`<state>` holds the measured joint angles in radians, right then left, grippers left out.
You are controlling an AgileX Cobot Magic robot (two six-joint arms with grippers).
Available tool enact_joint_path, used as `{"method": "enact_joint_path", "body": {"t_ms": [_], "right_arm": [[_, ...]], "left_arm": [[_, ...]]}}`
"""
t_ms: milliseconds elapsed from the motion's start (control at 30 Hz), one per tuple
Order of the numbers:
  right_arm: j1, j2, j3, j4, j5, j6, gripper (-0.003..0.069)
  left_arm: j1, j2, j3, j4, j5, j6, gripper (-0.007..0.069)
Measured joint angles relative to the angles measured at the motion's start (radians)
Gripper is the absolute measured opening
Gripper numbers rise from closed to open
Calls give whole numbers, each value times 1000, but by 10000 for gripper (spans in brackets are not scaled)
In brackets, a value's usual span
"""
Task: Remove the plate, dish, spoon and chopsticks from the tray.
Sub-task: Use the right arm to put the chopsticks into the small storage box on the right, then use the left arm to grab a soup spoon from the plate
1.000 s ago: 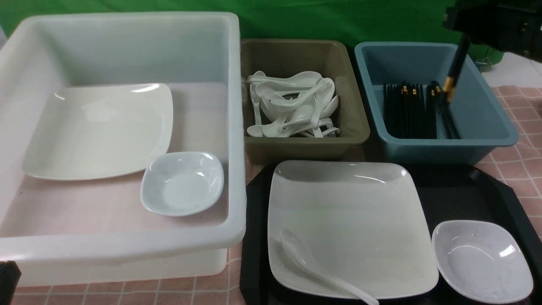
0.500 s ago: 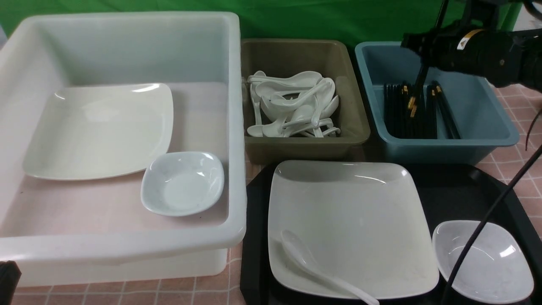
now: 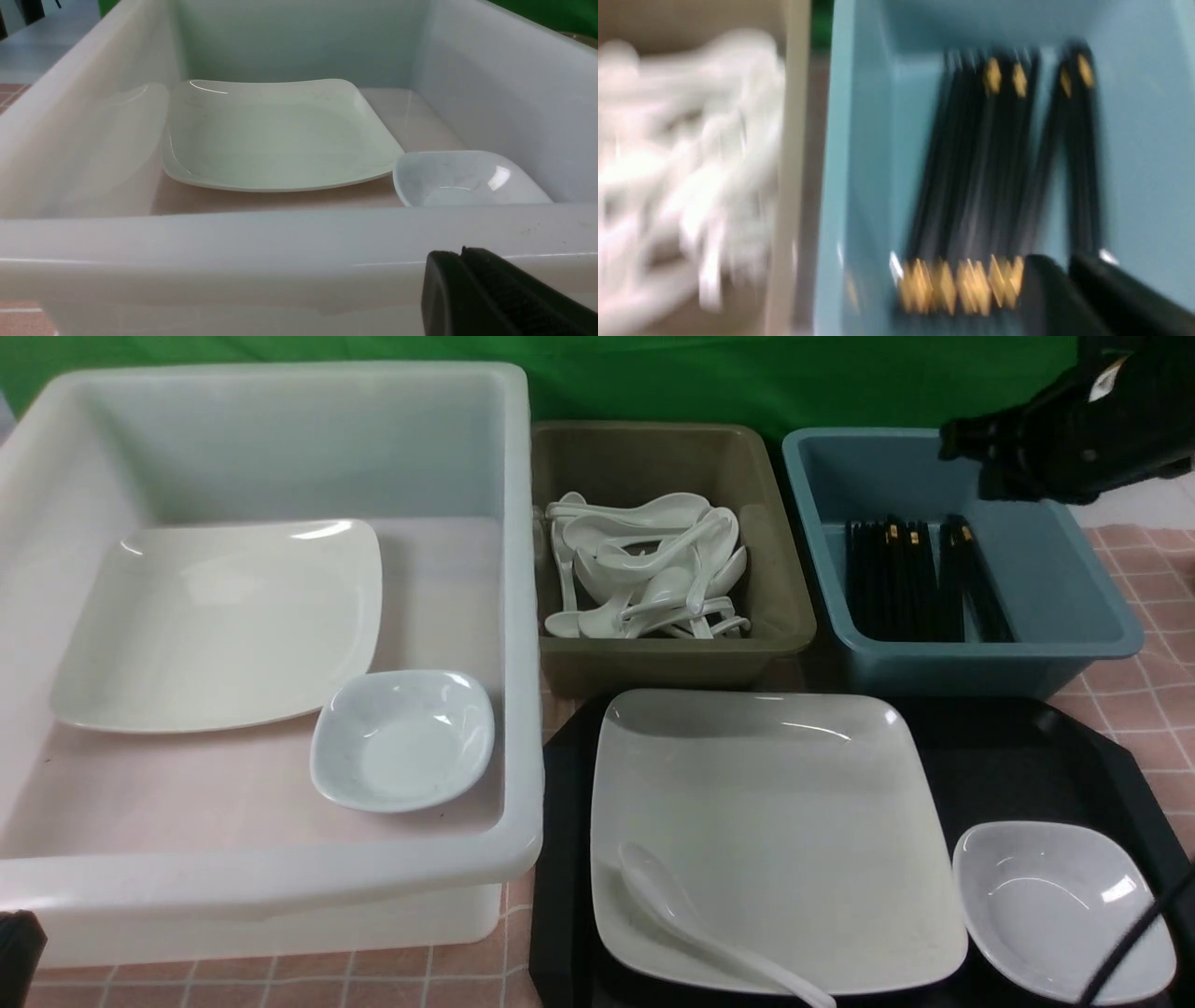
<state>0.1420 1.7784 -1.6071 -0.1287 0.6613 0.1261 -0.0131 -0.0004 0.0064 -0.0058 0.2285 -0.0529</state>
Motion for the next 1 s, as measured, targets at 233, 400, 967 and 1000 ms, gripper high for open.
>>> {"method": "enact_joint_path", "body": {"t_ms": [233,400,967,1000], "right_arm": [[0,-218,49,-3,468,-126,30],[0,-375,224,12,468,-138,30],[0,-899,874,129,442,-154,46],[0,-937,899,129,432,-154,48]], "left_arm": [[0,0,0,0,0,0,4],[0,0,0,0,0,-2,4],[0,0,0,69,0,31,4],[0,0,0,70,0,31,4]]}}
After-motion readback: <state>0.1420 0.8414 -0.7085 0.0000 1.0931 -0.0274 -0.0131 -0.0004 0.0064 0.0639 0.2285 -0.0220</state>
